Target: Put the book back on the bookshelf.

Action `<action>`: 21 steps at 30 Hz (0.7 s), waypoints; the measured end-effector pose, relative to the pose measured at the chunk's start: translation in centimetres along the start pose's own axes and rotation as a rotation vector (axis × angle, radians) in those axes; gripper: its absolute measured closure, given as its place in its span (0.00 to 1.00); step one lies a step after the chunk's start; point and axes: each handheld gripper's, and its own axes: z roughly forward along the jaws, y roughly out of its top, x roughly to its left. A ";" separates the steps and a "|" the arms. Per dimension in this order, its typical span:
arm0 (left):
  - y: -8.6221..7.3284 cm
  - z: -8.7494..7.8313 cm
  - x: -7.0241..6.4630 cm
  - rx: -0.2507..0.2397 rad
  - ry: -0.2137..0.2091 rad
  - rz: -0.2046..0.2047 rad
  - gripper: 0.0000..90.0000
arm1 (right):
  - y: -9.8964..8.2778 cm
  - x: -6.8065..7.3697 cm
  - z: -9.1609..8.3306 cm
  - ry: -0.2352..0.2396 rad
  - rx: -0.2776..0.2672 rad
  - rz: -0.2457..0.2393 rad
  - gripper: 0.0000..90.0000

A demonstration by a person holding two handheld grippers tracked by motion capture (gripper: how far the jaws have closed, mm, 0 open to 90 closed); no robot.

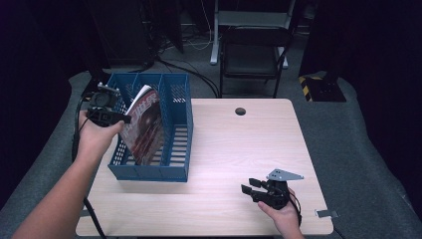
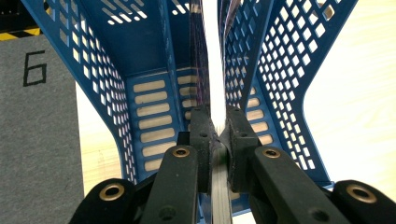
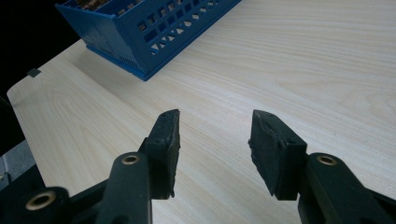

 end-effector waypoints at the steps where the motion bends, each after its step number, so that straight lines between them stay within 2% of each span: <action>1: 0.1 0.0 0.0 -0.004 0.003 -0.003 0.93 | 0.0 0.0 0.0 0.001 0.000 -0.001 0.58; 11: 0.6 0.2 0.2 -0.024 0.019 -0.029 0.94 | 0.0 -0.1 -0.1 -0.001 0.001 0.000 0.58; 21: 2.3 1.2 0.2 -0.047 0.055 -0.072 0.94 | 0.0 -0.1 -0.2 -0.004 -0.005 0.004 0.58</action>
